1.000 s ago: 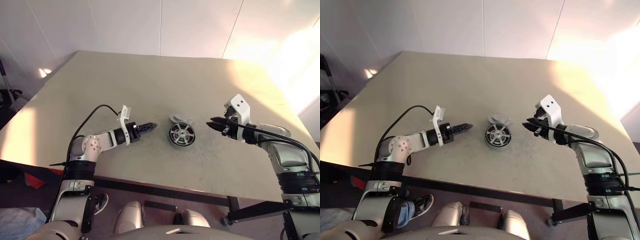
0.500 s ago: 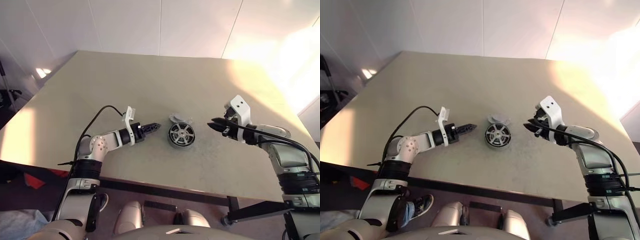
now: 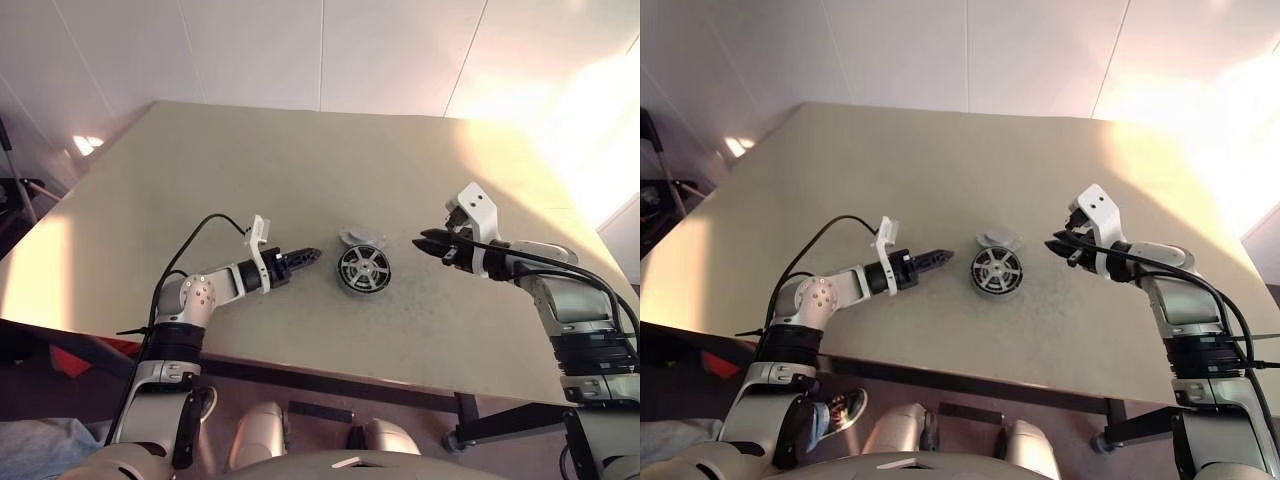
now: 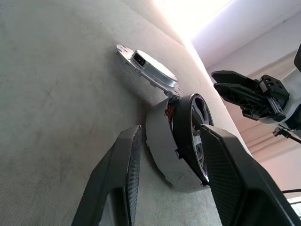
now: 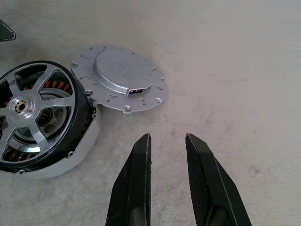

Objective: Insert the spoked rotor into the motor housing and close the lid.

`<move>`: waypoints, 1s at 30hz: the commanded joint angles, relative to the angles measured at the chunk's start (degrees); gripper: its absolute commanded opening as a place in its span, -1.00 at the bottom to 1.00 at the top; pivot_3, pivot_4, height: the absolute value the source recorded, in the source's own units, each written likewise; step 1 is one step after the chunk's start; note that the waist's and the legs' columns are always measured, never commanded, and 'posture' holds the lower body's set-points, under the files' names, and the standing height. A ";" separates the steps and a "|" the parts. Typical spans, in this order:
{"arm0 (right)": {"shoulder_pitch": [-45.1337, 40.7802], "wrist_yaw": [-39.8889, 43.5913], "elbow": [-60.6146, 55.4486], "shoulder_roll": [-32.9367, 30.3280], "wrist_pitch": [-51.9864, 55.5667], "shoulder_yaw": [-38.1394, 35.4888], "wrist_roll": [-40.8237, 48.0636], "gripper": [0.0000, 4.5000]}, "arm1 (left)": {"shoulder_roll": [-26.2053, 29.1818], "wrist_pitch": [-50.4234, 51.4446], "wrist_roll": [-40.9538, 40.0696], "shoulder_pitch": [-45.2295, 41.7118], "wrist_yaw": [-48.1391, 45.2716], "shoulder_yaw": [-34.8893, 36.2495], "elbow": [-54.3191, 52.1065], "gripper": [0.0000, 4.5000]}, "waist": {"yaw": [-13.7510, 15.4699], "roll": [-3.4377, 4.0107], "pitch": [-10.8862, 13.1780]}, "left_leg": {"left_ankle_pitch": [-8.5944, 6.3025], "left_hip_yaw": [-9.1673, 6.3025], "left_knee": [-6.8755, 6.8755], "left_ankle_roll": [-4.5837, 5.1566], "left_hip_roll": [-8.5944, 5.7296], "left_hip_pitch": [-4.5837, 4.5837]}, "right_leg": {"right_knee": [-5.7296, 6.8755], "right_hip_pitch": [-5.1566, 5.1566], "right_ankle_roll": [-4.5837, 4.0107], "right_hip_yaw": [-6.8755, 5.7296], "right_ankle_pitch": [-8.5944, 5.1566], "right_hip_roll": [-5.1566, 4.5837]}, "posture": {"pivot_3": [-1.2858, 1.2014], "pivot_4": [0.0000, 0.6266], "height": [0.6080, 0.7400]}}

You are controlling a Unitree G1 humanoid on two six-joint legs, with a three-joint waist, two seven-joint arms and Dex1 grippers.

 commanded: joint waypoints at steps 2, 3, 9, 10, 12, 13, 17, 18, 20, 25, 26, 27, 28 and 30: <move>-0.44 -1.06 -1.36 0.08 -1.07 -0.99 0.38 -0.44 | 0.07 -0.62 -0.38 -0.12 -0.52 0.03 -2.57 -0.07 | 0.00 0.00 0.00 | 0.01 0.00 0.00 -0.01 0.00 0.01 | 0.00 0.00 0.00 0.00 0.00 0.00 | 0.03 -1.00 1.00; 0.03 -1.33 -1.60 0.13 -0.96 -1.34 0.58 -0.44 | -0.08 -0.66 -0.45 0.05 -0.48 0.01 -2.77 -0.07 | 0.00 0.00 0.00 | 0.01 0.00 0.00 -0.01 0.00 0.01 | 0.01 0.00 0.00 0.00 0.00 0.00 | 0.03 -1.00 1.00; 0.06 -2.35 -1.81 0.67 -0.91 -1.37 0.83 -0.44 | -0.14 -0.82 0.01 -0.78 -0.99 -0.48 -1.95 -0.07 | 0.00 0.00 0.00 | 0.00 0.00 0.00 0.00 0.00 0.00 | 0.00 0.00 0.00 0.00 0.00 0.00 | 0.03 -1.00 1.00; 0.09 -2.52 -1.84 0.75 -0.95 -1.43 0.87 -0.44 | -0.06 -0.83 0.08 -0.95 -1.04 -0.51 -1.86 -0.07 | 0.00 0.00 0.00 | 0.01 0.00 0.00 -0.01 0.00 0.01 | 0.00 0.00 0.00 0.00 0.00 0.00 | 0.03 -1.00 1.00; 0.66 -2.69 -2.16 0.73 -1.11 -1.51 0.92 -0.44 | 0.05 -0.82 0.17 -1.06 -0.95 -0.48 -1.85 -0.07 | -0.01 0.00 0.00 | 0.01 0.00 0.00 -0.02 0.00 0.02 | 0.01 0.00 0.00 0.00 0.00 0.00 | 0.03 -1.00 1.00; 0.96 -2.80 -2.33 0.66 -1.14 -1.47 0.85 -0.44 | 0.02 -0.69 0.12 -1.06 -0.82 -0.41 -1.88 -0.07 | 0.00 0.00 0.00 | 0.01 0.00 0.00 -0.02 0.00 0.02 | 0.01 0.00 0.00 0.00 0.00 0.00 | 0.03 -1.00 1.00; 1.10 -3.02 -2.49 0.66 -1.07 -1.44 0.93 -0.44 | 0.07 -0.66 0.29 -0.87 -0.95 -0.75 -1.94 -0.07 | -0.01 0.00 0.00 | 0.00 0.00 -0.01 -0.01 0.00 0.00 | 0.00 0.00 0.00 0.00 0.00 0.00 | 0.03 -1.00 1.00; 0.96 -3.06 -2.42 0.70 -1.06 -1.40 0.93 -0.44 | 0.09 -0.72 0.26 -0.96 -0.99 -0.67 -1.82 -0.07 | 0.00 0.00 0.00 | 0.00 0.00 -0.01 -0.01 0.00 0.00 | 0.00 0.00 0.00 0.00 0.00 0.00 | 0.03 -1.00 1.00; 0.57 -3.21 -2.22 0.85 -1.18 -1.25 0.83 -0.44 | 0.23 -0.80 0.18 -1.25 -1.06 -0.38 -1.50 -0.07 | 0.00 0.00 0.00 | 0.00 0.00 0.00 -0.01 0.00 0.00 | 0.00 0.00 0.00 0.00 0.00 0.00 | 0.03 -1.00 1.00; 0.80 -3.23 -1.61 0.56 -1.63 -1.16 0.60 -0.44 | -0.18 -0.94 0.17 -1.31 -0.49 -0.33 -1.86 -0.07 | -0.01 0.00 0.00 | 0.01 0.00 0.00 -0.02 0.00 0.01 | 0.01 0.00 0.00 0.00 0.00 0.00 | 0.03 -1.00 1.00; 1.10 -3.02 -1.72 0.33 -1.73 -1.04 0.53 -0.44 | -0.43 -0.89 0.09 -1.12 -0.29 -0.37 -2.16 -0.07 | 0.00 0.00 0.00 | 0.00 0.00 0.00 -0.01 0.00 0.01 | 0.00 0.00 0.00 0.00 0.00 0.00 | 0.03 -1.00 1.00; 1.18 -2.91 -1.75 0.26 -1.74 -1.01 0.55 -0.44 | -0.60 -0.84 0.04 -0.71 -0.18 -0.48 -2.63 -0.07 | 0.00 0.00 0.00 | 0.00 0.00 0.00 -0.01 0.00 0.01 | 0.00 0.00 0.00 0.00 0.00 0.00 | 0.03 -1.00 1.00; 1.09 -2.89 -1.61 0.30 -1.78 -0.98 0.53 -0.44 | -0.69 -0.89 0.08 -0.51 -0.19 -0.56 -2.76 -0.07 | -0.01 0.00 0.00 | 0.00 0.00 -0.01 -0.01 0.00 0.00 | 0.00 0.00 0.00 0.00 0.00 0.00 | 0.03 -1.00 1.00; 0.20 -2.97 -1.14 0.78 -1.79 -0.68 0.49 -0.44 | -0.44 -1.01 -0.05 -0.39 -0.32 0.04 -2.60 -0.07 | -0.01 0.00 0.00 | 0.00 0.00 0.00 -0.01 0.00 0.00 | 0.00 0.00 0.00 0.00 0.00 0.00 | 0.03 -1.00 1.00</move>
